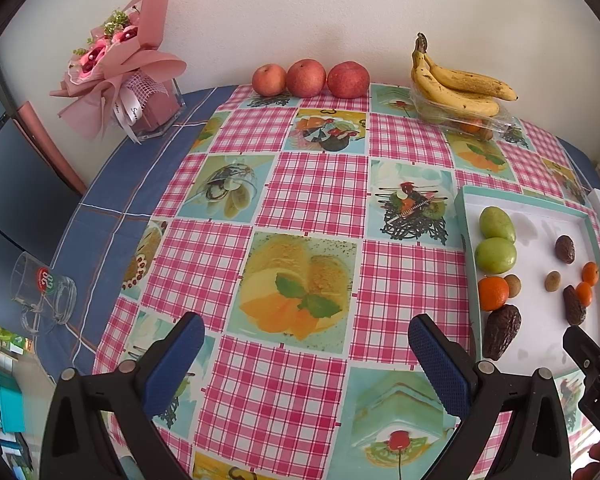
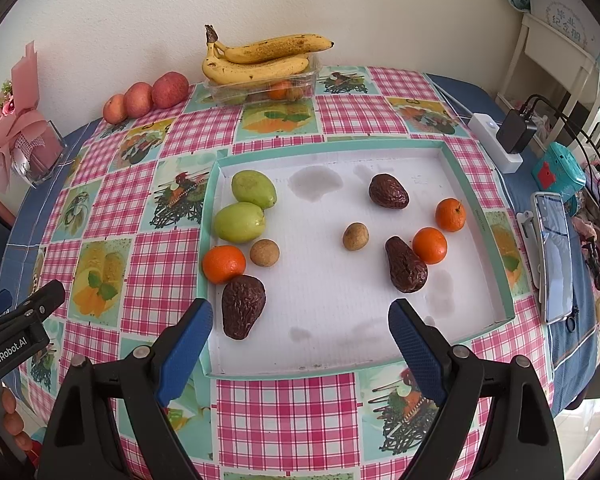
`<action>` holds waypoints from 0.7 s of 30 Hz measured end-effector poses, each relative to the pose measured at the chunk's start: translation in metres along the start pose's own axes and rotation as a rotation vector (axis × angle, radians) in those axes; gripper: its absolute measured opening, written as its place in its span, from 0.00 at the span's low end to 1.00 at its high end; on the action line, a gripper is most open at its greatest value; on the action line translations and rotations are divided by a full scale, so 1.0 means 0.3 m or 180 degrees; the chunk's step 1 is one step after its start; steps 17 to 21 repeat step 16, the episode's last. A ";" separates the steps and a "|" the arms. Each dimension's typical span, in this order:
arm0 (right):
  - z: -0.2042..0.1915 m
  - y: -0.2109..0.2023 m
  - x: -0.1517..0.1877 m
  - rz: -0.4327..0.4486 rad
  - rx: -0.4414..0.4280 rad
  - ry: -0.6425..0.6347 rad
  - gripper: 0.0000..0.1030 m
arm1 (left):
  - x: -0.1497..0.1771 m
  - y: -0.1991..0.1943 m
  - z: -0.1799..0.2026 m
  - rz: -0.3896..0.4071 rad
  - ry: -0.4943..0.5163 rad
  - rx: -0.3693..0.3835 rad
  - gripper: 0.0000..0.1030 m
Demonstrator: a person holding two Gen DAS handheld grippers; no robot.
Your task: Organize fruits
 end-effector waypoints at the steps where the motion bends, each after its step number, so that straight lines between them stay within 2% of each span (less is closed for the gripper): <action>1: 0.000 0.000 0.000 -0.0001 -0.0001 0.0000 0.87 | 0.000 0.000 0.000 -0.0001 0.0000 -0.0001 1.00; 21: 0.000 0.008 0.005 -0.0018 0.0000 -0.0003 0.87 | 0.001 -0.002 0.003 0.0012 0.0007 -0.0001 1.00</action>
Point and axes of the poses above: each gripper's, at about its wrist camera, not at the fingertips, and y roughly the way its jaws point, z to its right, x to its underside, the point moved 9 cm from there along y, roughly the way its jaws point, and after that the axes turned 10 degrees about -y, right-handed, at the moved point
